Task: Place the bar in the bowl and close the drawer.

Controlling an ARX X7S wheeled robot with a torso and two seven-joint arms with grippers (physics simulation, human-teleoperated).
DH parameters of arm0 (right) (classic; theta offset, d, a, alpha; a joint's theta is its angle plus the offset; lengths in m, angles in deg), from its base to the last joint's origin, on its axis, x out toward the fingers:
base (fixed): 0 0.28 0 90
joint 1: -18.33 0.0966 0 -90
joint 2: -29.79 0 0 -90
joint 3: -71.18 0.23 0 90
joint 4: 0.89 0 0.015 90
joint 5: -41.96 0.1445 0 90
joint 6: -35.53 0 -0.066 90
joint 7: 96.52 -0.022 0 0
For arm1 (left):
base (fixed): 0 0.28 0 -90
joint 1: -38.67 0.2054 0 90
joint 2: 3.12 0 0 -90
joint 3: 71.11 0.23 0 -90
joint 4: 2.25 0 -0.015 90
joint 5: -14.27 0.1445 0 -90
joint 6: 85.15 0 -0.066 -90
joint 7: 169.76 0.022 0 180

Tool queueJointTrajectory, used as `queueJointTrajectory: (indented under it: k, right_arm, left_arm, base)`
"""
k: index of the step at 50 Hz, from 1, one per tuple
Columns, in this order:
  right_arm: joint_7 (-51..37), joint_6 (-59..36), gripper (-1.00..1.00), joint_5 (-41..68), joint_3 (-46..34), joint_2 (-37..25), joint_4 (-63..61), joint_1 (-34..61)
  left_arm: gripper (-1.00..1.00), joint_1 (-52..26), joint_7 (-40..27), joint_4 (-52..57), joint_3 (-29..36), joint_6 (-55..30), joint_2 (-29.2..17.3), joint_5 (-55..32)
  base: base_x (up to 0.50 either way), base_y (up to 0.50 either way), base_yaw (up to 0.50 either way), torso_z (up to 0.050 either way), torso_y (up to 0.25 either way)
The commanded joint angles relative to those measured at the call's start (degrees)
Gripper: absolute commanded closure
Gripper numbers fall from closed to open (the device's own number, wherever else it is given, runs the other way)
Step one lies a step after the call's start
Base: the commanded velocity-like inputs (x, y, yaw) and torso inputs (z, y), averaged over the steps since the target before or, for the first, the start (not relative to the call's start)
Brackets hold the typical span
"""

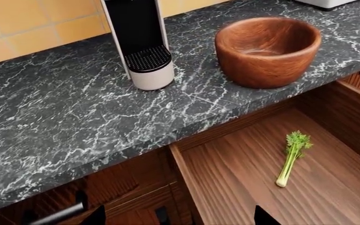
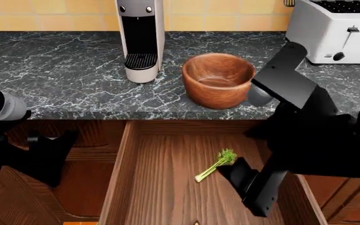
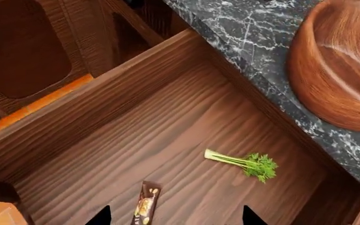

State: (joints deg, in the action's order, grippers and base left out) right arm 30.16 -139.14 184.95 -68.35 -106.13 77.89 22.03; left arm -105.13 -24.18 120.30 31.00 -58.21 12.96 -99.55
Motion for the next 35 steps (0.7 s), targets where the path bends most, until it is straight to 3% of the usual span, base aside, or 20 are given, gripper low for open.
queueJointTrajectory:
  k: [1,10,14,20,35]
  right_arm:
    - [0.1,4.4,-1.00,1.6,-12.4,7.4,3.4,6.0]
    - [-8.4,24.7,-1.00,9.8,-17.1,5.6,-4.2,1.3]
    - [-14.9,37.3,-1.00,7.6,-20.8,6.7,-8.6,-5.5]
    - [-16.8,41.0,-1.00,3.8,-23.1,8.6,-9.4,-9.5]
    - [-18.4,38.6,-1.00,-4.6,-29.9,11.3,-5.5,-14.1]
  left_arm:
    - [-1.00,0.9,0.5,0.1,-0.4,0.2,-0.2,0.5]
    - [-1.00,3.3,1.3,0.8,-1.8,1.4,-1.1,1.0]
    - [-1.00,4.1,1.6,1.0,-2.1,1.8,-1.1,1.5]
    - [-1.00,6.9,2.8,1.4,-3.5,3.0,-1.8,2.7]
    - [-1.00,11.1,4.8,1.6,-5.9,4.6,-2.5,4.8]
  base:
    - [0.00,0.00,0.00,0.000,0.000]
    - [0.00,0.00,0.00,0.000,0.000]
    - [0.00,0.00,0.00,0.000,0.000]
    - [0.00,0.00,0.00,0.000,0.000]
    - [0.00,0.00,0.00,0.000,0.000]
